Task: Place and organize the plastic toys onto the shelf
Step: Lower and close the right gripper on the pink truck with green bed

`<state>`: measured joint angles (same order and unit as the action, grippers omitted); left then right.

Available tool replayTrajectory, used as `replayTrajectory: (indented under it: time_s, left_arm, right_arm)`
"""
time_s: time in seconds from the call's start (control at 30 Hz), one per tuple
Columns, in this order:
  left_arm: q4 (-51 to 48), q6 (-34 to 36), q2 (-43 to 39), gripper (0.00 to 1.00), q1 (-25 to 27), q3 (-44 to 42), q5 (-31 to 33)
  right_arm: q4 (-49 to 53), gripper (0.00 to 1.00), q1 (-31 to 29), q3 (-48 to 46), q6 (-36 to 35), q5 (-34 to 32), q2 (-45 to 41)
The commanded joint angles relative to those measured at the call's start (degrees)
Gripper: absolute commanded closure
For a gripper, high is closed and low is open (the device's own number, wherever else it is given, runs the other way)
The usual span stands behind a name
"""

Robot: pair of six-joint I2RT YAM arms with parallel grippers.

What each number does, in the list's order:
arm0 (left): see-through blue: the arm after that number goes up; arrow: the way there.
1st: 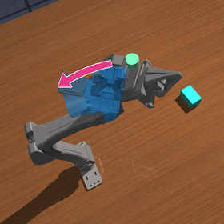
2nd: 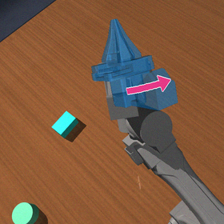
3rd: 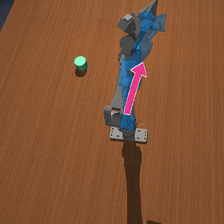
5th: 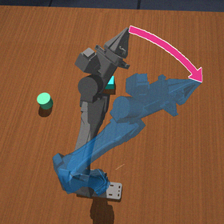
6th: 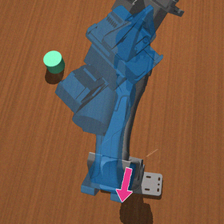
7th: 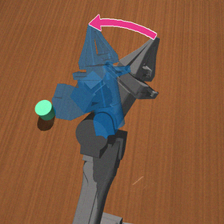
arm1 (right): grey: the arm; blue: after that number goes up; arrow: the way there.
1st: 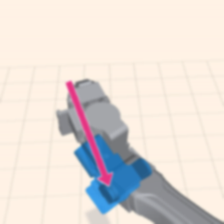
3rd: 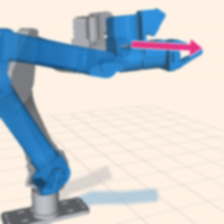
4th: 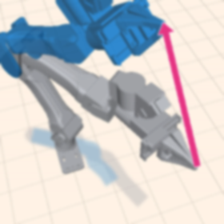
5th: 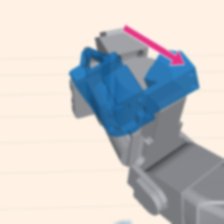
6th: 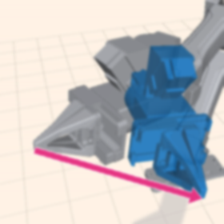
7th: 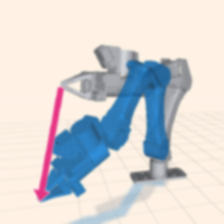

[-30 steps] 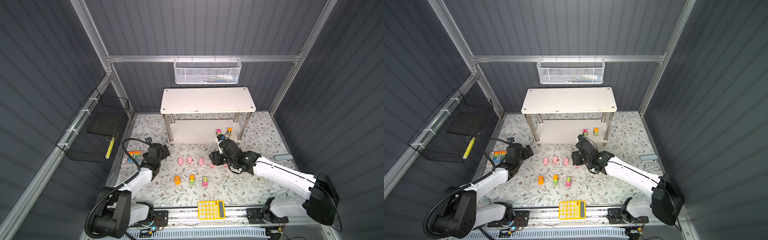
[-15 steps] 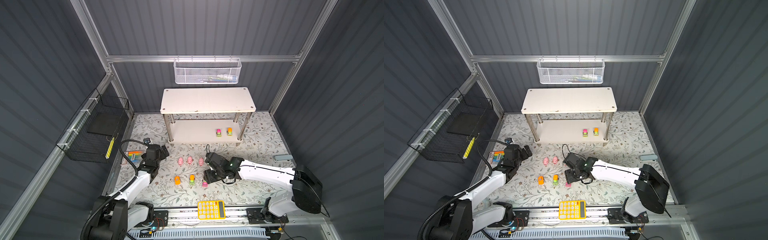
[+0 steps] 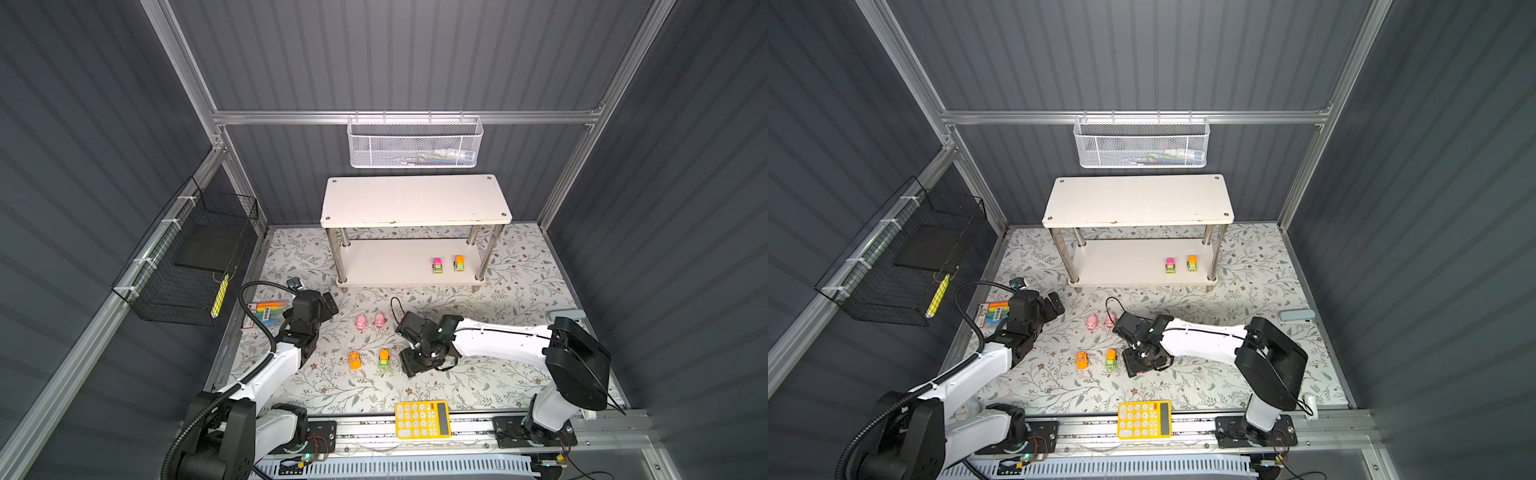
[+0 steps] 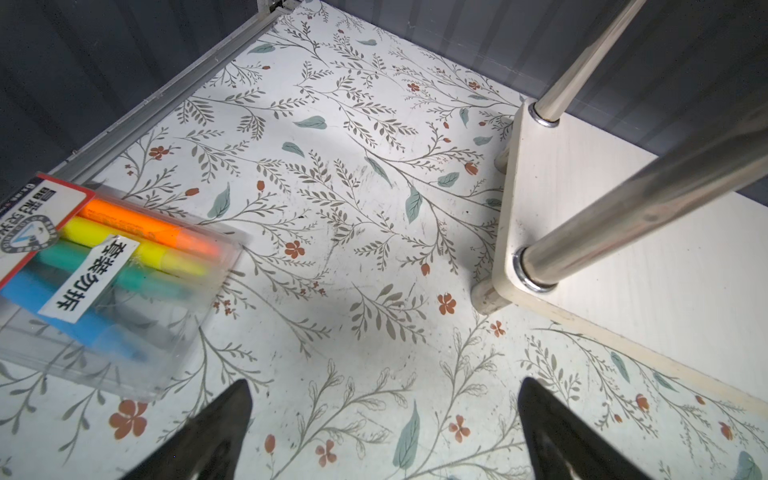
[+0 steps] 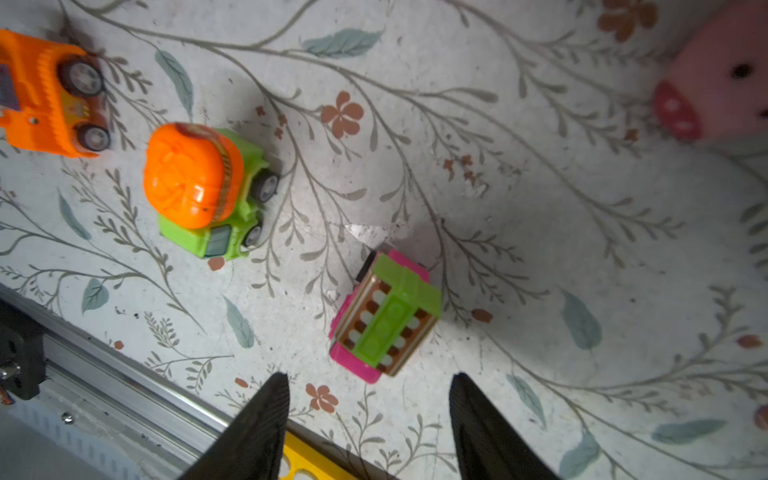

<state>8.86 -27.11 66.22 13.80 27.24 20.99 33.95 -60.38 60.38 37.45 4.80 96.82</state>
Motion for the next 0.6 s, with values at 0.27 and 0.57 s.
replayTrajectory:
  time_s: [0.27,0.57]
  left_arm:
    - [1.2,-0.6,2.3,0.00,0.1,-0.7,-0.1]
    - [2.2,-0.7,3.6,0.00,0.1,-1.0,-0.1]
  right_arm:
    - [2.5,0.37,-0.2,5.4,-2.1,-0.6,5.4]
    - [3.5,0.39,0.3,6.2,-1.9,-1.6,8.1]
